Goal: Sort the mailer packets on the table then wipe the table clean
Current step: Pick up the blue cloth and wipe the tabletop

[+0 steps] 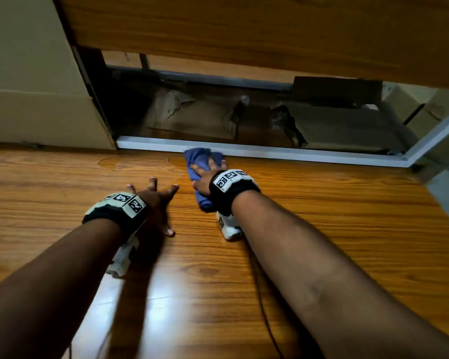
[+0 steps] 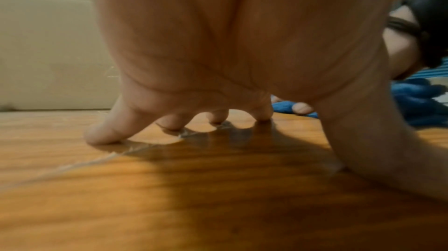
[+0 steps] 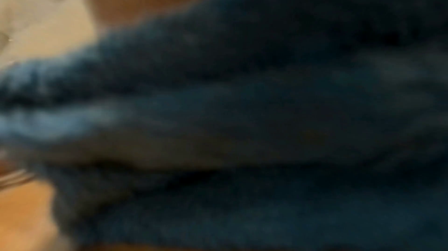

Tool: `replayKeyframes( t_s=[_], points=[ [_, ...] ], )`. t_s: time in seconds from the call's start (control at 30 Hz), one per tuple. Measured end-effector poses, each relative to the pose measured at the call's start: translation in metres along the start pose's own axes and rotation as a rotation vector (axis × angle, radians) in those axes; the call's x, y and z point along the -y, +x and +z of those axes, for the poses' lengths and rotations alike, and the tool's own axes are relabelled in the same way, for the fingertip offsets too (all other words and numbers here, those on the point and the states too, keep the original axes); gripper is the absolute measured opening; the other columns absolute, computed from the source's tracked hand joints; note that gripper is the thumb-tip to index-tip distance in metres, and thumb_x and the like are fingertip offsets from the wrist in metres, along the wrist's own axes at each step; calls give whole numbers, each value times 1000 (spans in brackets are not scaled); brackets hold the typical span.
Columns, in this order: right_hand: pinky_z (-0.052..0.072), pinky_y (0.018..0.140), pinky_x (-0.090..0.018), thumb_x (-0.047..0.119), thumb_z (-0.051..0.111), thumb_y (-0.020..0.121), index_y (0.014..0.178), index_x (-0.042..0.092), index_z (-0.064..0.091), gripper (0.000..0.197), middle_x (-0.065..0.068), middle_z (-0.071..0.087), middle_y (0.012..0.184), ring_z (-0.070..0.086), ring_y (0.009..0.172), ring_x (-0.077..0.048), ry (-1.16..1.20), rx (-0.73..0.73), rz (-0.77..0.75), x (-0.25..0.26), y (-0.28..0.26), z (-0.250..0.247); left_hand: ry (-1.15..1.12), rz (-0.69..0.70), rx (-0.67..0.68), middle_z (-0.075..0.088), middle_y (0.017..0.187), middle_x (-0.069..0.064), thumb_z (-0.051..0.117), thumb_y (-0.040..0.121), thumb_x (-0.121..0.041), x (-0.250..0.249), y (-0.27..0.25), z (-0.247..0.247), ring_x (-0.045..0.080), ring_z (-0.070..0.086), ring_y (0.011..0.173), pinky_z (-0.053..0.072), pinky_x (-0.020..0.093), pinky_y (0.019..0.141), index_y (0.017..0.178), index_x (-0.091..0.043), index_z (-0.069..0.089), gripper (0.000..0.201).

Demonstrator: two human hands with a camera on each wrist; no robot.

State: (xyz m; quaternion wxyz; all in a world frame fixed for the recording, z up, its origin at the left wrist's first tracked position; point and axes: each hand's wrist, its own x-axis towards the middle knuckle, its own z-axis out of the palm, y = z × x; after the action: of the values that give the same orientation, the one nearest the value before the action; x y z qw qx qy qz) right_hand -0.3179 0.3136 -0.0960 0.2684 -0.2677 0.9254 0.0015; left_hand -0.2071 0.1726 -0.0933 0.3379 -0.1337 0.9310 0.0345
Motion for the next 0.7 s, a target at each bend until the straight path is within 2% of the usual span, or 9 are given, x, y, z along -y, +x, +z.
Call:
replayKeyframes(
  t_s=[0.07, 0.13, 0.23, 0.33, 0.4, 0.47, 0.5, 0.63, 0.7],
  points=[
    [-6, 116, -55, 57, 37, 92, 146, 53, 4, 64, 1, -21, 159, -17, 145, -38, 8, 3, 10, -29, 4, -2, 14, -2, -15, -22, 151, 30, 78, 59, -64, -3, -7, -1, 51, -12, 139, -2, 73, 106, 149, -37, -15, 132],
    [-5, 117, -54, 59, 37, 90, 145, 55, 1, 66, -1, -23, 158, -13, 145, -37, 11, -27, 69, -82, -1, -5, 10, -7, -19, -22, 152, 29, 77, 64, -62, -4, -10, -2, 51, -12, 139, -1, 71, 108, 149, -37, -15, 128],
    [1, 118, -53, 62, 35, 86, 141, 61, -3, 66, 0, -27, 157, -11, 146, -36, 48, -56, 198, -169, -18, -9, 8, -13, -4, -22, 153, 27, 76, 65, -62, -4, -12, -3, 53, -12, 139, -1, 70, 109, 149, -38, -15, 126],
    [2, 118, -54, 64, 32, 90, 143, 58, -1, 63, 1, -27, 157, -11, 146, -36, 117, -81, 338, -218, -33, -7, 11, -12, -5, -23, 154, 23, 75, 66, -63, -6, -14, -5, 54, -11, 138, 1, 69, 110, 149, -40, -15, 124],
    [3, 118, -53, 61, 33, 91, 144, 56, 0, 63, 2, -25, 158, -8, 147, -35, 157, -120, 388, -219, -37, -6, -3, -37, 6, -25, 155, 17, 73, 66, -66, -6, -18, -5, 59, -10, 136, 6, 69, 110, 147, -45, -16, 122],
    [8, 118, -49, 58, 37, 90, 146, 51, 1, 67, 0, -22, 159, 0, 147, -36, 192, -176, 407, -197, -37, -8, -1, -47, 11, -26, 156, 12, 72, 63, -70, -5, -19, -7, 60, -8, 135, 10, 70, 109, 145, -50, -17, 122],
    [9, 117, -48, 56, 37, 91, 147, 50, 2, 67, -1, -21, 159, 1, 147, -37, 184, -181, 378, -181, -36, -6, -4, -45, 13, -26, 156, 11, 72, 63, -69, -6, -21, -8, 60, -8, 136, 11, 70, 109, 145, -50, -16, 121],
    [-7, 116, -55, 57, 34, 94, 147, 51, 1, 63, 2, -26, 157, -21, 143, -37, 57, -40, 107, -91, -27, 11, -16, -29, 13, -26, 156, 9, 71, 72, -61, -9, -32, -10, 57, -11, 137, 10, 68, 109, 147, -48, -12, 112],
    [-6, 116, -55, 59, 34, 94, 147, 52, -1, 63, 2, -23, 158, -21, 144, -36, 23, -7, 56, -78, -22, 17, -23, -25, 8, -27, 156, 7, 72, 68, -63, -7, -29, -9, 58, -12, 136, 8, 69, 110, 147, -49, -11, 116]
  ],
)
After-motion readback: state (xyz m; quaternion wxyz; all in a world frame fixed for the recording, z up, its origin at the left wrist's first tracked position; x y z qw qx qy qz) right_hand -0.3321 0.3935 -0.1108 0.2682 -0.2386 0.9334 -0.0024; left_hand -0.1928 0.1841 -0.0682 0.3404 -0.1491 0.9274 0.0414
